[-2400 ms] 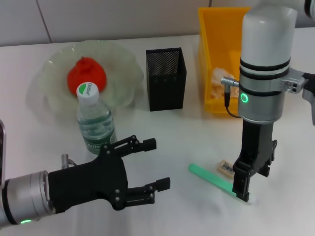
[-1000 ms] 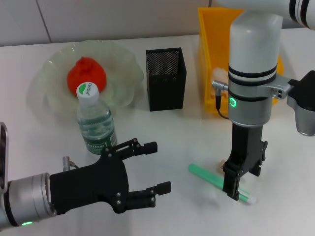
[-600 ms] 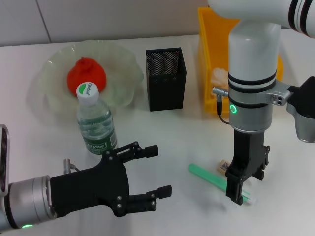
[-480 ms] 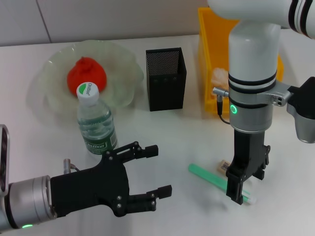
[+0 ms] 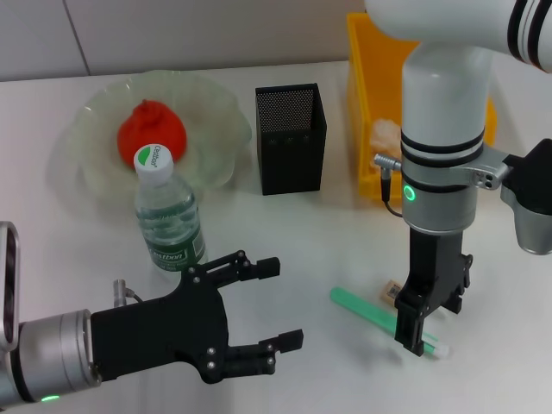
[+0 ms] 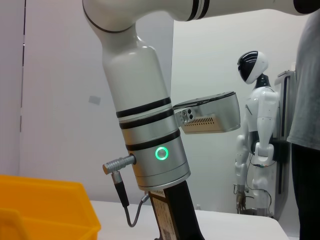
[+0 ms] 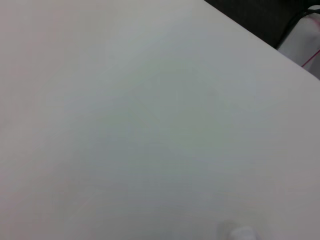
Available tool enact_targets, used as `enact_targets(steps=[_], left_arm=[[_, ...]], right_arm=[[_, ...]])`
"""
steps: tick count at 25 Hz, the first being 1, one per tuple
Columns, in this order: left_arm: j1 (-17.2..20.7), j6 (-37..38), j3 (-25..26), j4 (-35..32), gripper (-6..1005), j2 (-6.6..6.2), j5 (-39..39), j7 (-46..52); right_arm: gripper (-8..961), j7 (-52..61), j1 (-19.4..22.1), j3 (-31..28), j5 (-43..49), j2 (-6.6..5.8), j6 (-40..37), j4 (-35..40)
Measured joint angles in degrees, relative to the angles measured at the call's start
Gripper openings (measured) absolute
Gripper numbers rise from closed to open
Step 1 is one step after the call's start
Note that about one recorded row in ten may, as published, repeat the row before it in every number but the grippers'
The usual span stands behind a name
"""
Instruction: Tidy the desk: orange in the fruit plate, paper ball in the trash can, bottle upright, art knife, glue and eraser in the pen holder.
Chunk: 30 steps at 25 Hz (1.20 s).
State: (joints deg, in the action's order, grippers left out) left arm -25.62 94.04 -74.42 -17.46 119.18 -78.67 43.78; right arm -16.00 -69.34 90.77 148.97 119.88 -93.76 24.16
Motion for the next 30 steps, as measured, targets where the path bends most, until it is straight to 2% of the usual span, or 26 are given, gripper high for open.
enact_targets(steps=[4, 10, 14, 22, 27, 30], left_arm=[[0.0, 0.0, 0.0, 0.0, 816, 0.00, 0.0, 0.0], [0.1, 0.0, -0.8, 0.0, 816, 0.00, 0.1, 0.0], [0.1, 0.1, -1.3, 0.1, 816, 0.00, 0.2, 0.0], [0.1, 0.3, -1.4, 0.1, 816, 0.00, 0.4, 0.0], [0.1, 0.3, -1.4, 0.0, 816, 0.00, 0.4, 0.0], [0.0, 0.3, -1.4, 0.0, 816, 0.00, 0.4, 0.0]], right_arm=[[831, 0.1, 0.0, 0.4, -0.2, 0.00, 0.1, 0.1], [831, 1.6, -0.1, 5.7, -4.9, 0.00, 1.3, 0.3], [831, 1.7, -0.4, 6.0, -5.4, 0.00, 1.4, 0.2], [768, 2.4, -0.3, 7.3, -6.0, 0.00, 1.4, 0.6], [600, 2.5, -0.2, 7.3, -6.0, 0.00, 1.3, 0.9], [599, 2.5, -0.1, 7.3, -6.0, 0.00, 1.3, 1.0]])
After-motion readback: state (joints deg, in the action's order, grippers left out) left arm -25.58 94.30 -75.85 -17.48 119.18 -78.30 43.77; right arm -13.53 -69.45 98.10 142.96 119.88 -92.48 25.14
